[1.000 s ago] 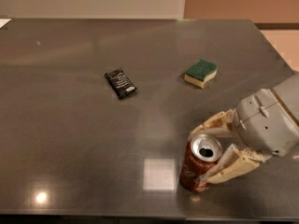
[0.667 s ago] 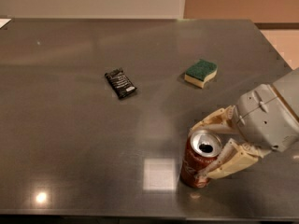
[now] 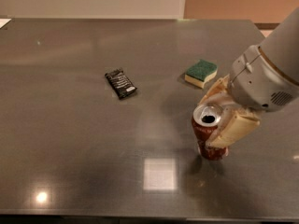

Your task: Knock coke can over

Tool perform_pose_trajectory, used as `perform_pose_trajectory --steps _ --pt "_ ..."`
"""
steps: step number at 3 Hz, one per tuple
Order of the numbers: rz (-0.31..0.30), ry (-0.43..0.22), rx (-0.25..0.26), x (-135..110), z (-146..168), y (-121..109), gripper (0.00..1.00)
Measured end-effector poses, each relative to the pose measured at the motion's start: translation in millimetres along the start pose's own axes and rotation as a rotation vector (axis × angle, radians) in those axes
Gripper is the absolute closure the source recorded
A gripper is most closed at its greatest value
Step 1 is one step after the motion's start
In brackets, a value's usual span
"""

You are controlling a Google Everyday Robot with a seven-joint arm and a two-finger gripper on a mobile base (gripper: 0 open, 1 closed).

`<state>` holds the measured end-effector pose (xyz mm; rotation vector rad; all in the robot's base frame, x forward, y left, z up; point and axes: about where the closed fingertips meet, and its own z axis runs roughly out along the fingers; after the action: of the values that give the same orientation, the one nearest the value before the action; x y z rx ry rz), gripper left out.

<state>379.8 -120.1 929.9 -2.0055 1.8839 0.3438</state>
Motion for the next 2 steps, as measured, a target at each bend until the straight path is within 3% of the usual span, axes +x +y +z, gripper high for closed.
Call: perform_pose_trajectory --steps 1,2 --pt "0.033 0.161 -0.005 18 -2 -17 1.00" --pt "0.047 0.272 -0.020 33 1 -31 1.00"
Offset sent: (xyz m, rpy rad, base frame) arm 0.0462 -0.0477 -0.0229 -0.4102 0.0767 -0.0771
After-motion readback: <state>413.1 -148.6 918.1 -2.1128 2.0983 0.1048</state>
